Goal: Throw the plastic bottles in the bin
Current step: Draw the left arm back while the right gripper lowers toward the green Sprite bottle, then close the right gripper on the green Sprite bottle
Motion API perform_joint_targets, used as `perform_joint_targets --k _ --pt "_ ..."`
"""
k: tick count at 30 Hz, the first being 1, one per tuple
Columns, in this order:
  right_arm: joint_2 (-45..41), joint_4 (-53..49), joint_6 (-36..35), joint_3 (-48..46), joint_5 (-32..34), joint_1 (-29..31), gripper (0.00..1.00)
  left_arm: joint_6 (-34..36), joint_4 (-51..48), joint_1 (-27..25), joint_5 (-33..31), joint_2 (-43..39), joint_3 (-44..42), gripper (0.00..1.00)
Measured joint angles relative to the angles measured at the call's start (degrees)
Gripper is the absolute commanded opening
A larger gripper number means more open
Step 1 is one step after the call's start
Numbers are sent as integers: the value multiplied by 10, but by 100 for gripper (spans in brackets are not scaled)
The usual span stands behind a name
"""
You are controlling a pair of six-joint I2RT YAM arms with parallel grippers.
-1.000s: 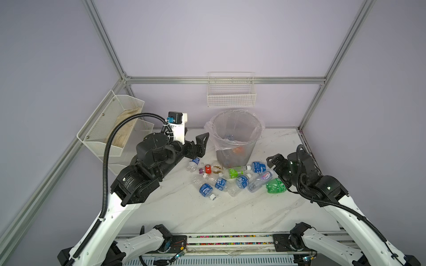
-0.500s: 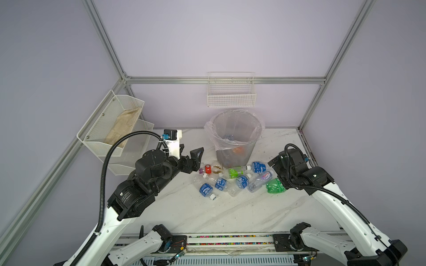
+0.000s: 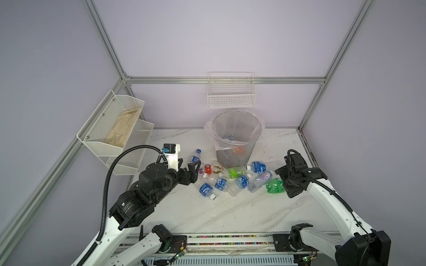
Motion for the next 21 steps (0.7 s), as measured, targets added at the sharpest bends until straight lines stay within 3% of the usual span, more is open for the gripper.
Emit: perform_joint_targets --k 9,21 --pt "42 23 -16 -11 -31 -40 97 -35 -7 0 5 -50 -67 85" --pt "130 86 -17 -38 -71 -48 97 -66 -17 0 6 -82 -99 84"
